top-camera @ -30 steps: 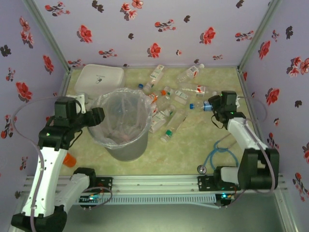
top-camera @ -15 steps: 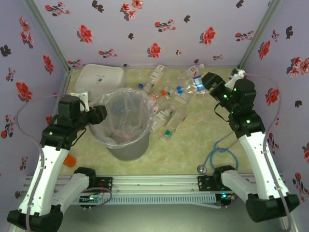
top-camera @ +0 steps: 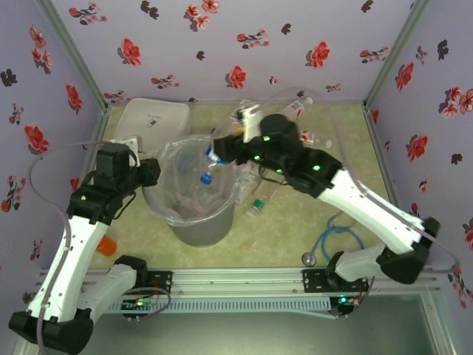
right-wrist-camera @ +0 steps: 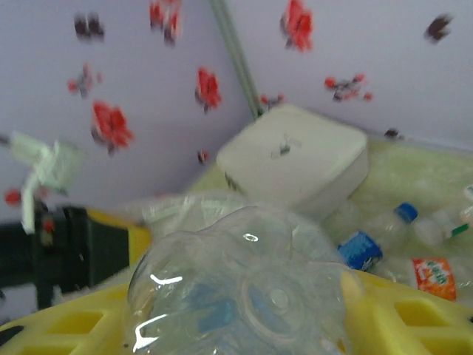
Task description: Put the plastic bottles in the bin
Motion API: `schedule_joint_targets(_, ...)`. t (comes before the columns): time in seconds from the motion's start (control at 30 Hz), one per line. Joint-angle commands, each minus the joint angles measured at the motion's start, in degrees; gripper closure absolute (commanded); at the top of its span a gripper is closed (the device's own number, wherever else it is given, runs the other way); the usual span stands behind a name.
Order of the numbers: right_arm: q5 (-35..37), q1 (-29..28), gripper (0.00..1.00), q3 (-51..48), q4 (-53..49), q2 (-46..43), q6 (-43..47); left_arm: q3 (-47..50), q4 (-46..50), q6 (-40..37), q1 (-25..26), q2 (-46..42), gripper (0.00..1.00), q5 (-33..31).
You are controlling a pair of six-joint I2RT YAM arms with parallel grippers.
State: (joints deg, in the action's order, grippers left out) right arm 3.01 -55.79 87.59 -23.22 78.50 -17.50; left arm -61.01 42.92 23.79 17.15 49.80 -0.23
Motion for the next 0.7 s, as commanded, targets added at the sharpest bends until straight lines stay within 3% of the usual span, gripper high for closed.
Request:
schedule_joint_targets(0.0, 4.4, -4.1, 0.71, 4.5, -5.8, 4.4, 9.6, 1.2, 3.9, 1.8, 1.1, 0.4, 0.78, -0.1)
schedule_joint_targets(0.4, 4.8, -9.3, 0.69, 9.8, -12.1, 23.0, 11.8, 0.5, 3.6, 0.6, 1.2, 0.8, 0.87, -0.9)
schedule_joint_targets(0.5, 2.5, -9.3, 0.53, 9.8, -11.7, 25.6, 11.1, 0.8, 3.7, -0.1, 1.2, 0.4, 0.88, -0.9)
schedule_joint_targets(0.57, 1.1, -9.3, 0.32, 8.9, -10.2, 26.5, 10.9, 0.9, 4.0, -0.2, 1.3, 0.6, 0.89, -0.9)
schedule_joint_targets(0.67, 0.4, -9.3, 0.23, 7.5, -9.0, 26.5, 10.3, 1.4, 4.0, -0.4, 1.3, 0.4, 0.89, -1.0)
